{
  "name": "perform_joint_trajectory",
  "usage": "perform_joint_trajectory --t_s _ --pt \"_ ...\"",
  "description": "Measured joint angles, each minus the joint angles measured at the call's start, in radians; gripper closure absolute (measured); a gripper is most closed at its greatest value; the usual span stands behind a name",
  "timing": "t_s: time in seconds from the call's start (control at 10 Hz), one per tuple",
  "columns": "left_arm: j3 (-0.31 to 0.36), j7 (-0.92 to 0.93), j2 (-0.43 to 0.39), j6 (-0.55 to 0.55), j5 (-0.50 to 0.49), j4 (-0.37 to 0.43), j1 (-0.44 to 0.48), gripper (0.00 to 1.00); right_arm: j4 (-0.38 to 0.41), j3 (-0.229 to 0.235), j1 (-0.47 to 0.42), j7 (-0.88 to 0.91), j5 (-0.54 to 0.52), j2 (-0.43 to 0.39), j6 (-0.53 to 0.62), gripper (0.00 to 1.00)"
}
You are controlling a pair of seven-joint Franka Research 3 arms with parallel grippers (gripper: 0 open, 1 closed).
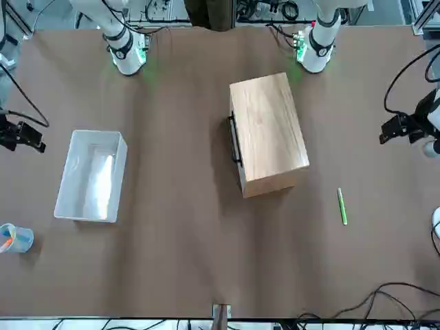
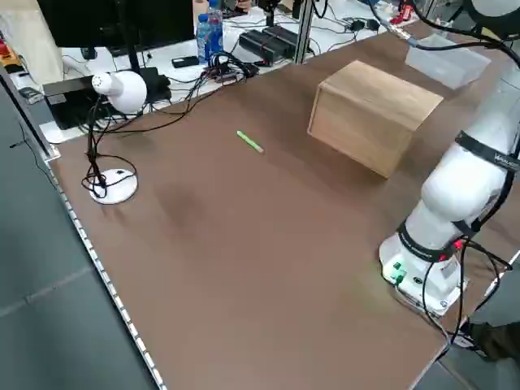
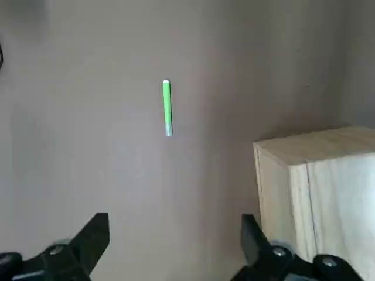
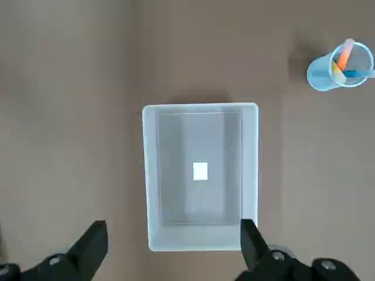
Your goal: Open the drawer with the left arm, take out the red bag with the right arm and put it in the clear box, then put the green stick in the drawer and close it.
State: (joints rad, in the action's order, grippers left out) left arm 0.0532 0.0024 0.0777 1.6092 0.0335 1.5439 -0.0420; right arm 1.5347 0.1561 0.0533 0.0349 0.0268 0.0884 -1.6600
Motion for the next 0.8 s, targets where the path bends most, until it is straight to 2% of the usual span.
perform_joint_trajectory --t_s 0.6,0.8 --pt "-0.013 -0.011 -0.001 0.0 0.001 0.001 -0.007 0.0 0.0 0.0 0.0 0.0 0.0 0.0 0.0 0.0" --pt "-0.081 -0.081 0.001 0.002 0.003 0.001 -0.013 0.0 0.001 0.0 0.001 0.0 0.0 0.001 -0.002 0.0"
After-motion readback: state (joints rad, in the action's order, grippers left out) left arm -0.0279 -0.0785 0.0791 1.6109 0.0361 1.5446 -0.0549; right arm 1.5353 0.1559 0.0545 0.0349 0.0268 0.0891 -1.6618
